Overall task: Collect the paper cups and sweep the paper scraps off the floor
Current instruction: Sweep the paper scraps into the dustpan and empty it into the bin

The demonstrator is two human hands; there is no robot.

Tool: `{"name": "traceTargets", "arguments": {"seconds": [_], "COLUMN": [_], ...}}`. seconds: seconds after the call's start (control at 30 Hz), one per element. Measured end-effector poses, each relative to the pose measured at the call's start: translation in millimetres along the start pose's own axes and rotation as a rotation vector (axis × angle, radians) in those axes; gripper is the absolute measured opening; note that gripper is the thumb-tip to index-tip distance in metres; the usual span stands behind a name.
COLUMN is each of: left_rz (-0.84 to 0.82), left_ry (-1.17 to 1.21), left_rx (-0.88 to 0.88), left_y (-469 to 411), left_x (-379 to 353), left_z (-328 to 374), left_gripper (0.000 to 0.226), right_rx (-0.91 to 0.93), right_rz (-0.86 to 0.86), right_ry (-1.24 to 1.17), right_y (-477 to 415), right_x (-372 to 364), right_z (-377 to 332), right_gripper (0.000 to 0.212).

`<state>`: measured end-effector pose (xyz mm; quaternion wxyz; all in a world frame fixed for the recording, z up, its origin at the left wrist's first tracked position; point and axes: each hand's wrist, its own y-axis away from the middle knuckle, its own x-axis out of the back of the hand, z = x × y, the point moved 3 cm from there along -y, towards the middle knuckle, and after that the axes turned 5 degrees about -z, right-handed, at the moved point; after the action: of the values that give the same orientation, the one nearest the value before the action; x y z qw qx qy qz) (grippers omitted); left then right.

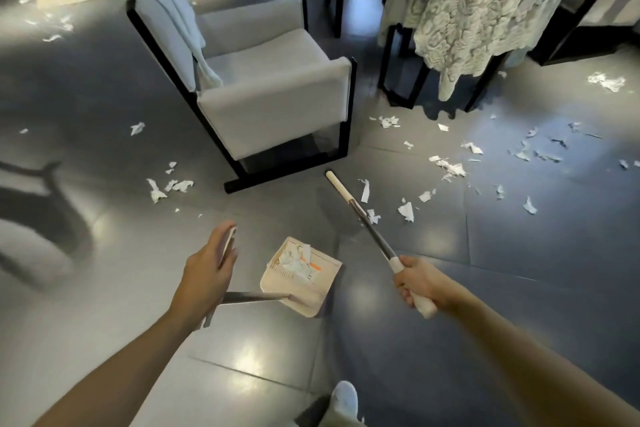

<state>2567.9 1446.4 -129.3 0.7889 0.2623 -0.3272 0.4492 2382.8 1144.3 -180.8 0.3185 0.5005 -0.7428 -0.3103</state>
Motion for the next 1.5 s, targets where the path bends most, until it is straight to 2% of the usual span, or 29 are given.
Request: {"name": "traceTargets", "arguments": {"seconds": [0.13, 0.27, 0.47, 0.57, 0.67, 0.77, 0.83, 0.87, 0.97, 1.03, 1.07, 1.1, 1.2, 1.27, 1.37, 1.5], "left_rz": [-0.02, -0.069, -0.114, -0.109, -0.13, -0.184, -0.185, -0.178, -0.178, -0.181, -0.18, -0.181, -0.203, -0.224, -0.251, -0.268], "left_ry": [0.004, -0.008, 0.002, -0.021, -0.036, -0.053, -0.05, -0.043, -0.018, 0.003, 0.01, 0.009, 0.007, 0.026, 0.026, -0.043], "left_rx": [0.017, 0.019, 0.012, 0.026, 0.011, -0.028, -0.031, -0.025, -0.012, -0.017, -0.02, -0.027, -0.029, -0.024, -0.053, -0.134], "left_y": [-3.1, 16.0, 55.8, 60.3, 49.1, 34.2, 21.3, 13.6, -7.5, -17.6, -21.7, -26.3, -37.8, -44.0, -59.6, -98.6], "left_x": [14.9, 37.6, 75.8, 90.0, 94.5, 90.1, 90.2, 91.4, 92.8, 90.9, 90.0, 89.2, 86.1, 81.4, 66.7, 45.5], "left_z": [-13.0, -35.8, -98.1, -132.0, -155.0, -168.9, -175.7, -178.5, -179.2, -174.7, -171.7, -168.7, -159.8, -151.0, -126.2, -80.8], "left_gripper": [0.037, 0.036, 0.037, 0.037, 0.038, 0.037, 0.038, 0.039, 0.039, 0.04, 0.04, 0.041, 0.042, 0.042, 0.041, 0.041], "right_rx": [-0.007, -0.031, -0.113, -0.106, -0.173, -0.261, -0.252, -0.253, -0.327, -0.468, -0.508, -0.505, -0.422, -0.36, -0.266, -0.179], "right_rz": [0.011, 0.005, -0.039, -0.099, -0.181, -0.16, -0.142, -0.145, -0.18, -0.277, -0.34, -0.392, -0.438, -0.396, -0.281, -0.1], "right_ry": [0.034, 0.119, 0.137, 0.189, 0.233, 0.191, 0.197, 0.224, 0.323, 0.267, 0.232, 0.221, 0.152, 0.098, 0.143, 0.135], "right_y": [-15.0, -12.0, 1.0, 7.2, 10.1, 6.7, 7.8, 11.1, 20.6, 33.3, 44.1, 53.2, 81.2, 92.2, 94.9, 68.3], "right_x": [1.5, -23.6, -111.7, -168.0, -219.3, -254.2, -265.8, -269.0, -272.9, -272.6, -270.1, -265.4, -235.3, -215.6, -188.9, -135.5], "right_z": [-10.8, -13.0, -9.2, 1.6, 17.2, 26.4, 24.0, 20.7, 15.1, 6.4, -4.2, -15.9, -44.2, -53.8, -63.4, -80.9], "right_gripper": [0.017, 0.013, 0.017, 0.025, 0.031, 0.022, 0.011, 0.016, 0.012, 0.021, 0.016, 0.006, 0.021, 0.032, 0.042, 0.037]}}
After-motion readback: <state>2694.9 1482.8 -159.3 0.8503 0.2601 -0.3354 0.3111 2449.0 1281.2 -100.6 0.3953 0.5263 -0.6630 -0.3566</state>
